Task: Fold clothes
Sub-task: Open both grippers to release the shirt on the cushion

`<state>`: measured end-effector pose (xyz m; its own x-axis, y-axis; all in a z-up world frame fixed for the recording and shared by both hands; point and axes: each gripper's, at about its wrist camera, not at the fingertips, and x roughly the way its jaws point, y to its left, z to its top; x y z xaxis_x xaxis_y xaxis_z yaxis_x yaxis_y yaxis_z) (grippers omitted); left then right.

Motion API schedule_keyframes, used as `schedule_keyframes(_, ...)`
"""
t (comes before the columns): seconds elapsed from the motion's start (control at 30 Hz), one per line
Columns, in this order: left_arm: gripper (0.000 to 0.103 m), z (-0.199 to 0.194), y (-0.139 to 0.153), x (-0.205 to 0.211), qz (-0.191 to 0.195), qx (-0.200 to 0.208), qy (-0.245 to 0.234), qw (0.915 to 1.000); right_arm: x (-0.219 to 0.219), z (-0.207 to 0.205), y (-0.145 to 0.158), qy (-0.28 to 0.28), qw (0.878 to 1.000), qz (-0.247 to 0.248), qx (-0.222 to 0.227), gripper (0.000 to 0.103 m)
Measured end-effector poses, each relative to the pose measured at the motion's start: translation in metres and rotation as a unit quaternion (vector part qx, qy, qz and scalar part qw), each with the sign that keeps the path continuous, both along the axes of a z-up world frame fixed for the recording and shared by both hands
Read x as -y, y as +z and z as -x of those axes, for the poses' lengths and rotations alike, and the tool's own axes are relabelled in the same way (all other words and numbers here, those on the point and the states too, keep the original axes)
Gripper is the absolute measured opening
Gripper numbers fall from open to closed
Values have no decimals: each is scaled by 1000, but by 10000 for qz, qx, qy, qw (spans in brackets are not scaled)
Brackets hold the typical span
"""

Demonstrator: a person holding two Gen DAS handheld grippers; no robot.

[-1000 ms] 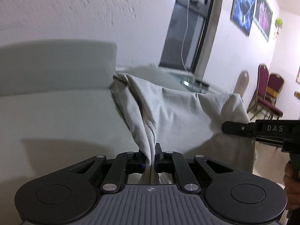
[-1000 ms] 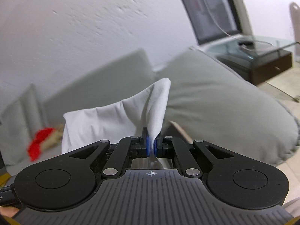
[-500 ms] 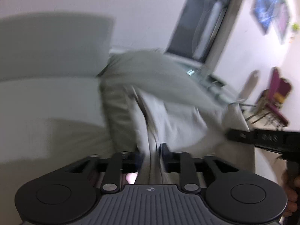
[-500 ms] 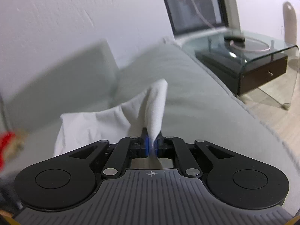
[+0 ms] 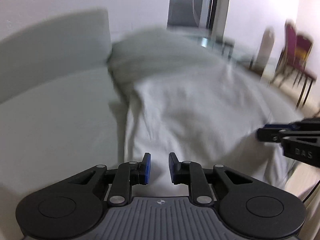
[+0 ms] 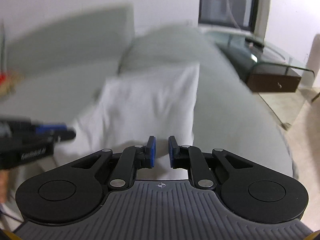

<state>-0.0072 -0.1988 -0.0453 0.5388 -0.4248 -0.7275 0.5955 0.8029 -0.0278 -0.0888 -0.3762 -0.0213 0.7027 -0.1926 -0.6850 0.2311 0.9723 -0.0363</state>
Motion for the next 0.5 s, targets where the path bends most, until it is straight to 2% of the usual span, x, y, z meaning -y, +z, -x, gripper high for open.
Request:
schedule_keyframes(0.1,25,19,10,-12,-281,-6,113,9995,1,10,-7,-112,9989,-115,-451,12)
schedule_keyframes(0.13,25,24,14,-18,-331,-122,217,9991,2,15,-8,-140,9980,-192,-594,13)
schedule_keyframes(0.2,25,34,21,-27,-400,-356,402,9978,-2,29,-10,-148,9940,-364,-1024,16)
schedule_keyframes(0.23,25,39,23,-32,-423,-457,468,9970,-3,36,-9,-156,9915,-458,-1204,23)
schedule_keyframes(0.27,27,47,28,-34,-481,-488,505,9964,-6,44,-5,-183,9903,-579,-1249,27)
schedule_keyframes(0.37,49,73,47,-41,-522,-461,636,9955,-13,63,18,-243,9883,-988,-1140,44)
schedule_keyframes(0.4,58,79,55,-42,-482,-487,709,9951,-16,70,28,-240,9877,-1119,-1062,47)
schedule_keyframes(0.47,66,92,67,-46,-294,-557,802,9948,-28,85,52,-173,9885,-1238,-851,61)
schedule_keyframes(0.5,70,100,75,-49,-178,-587,834,9946,-34,92,63,-140,9888,-1279,-754,63)
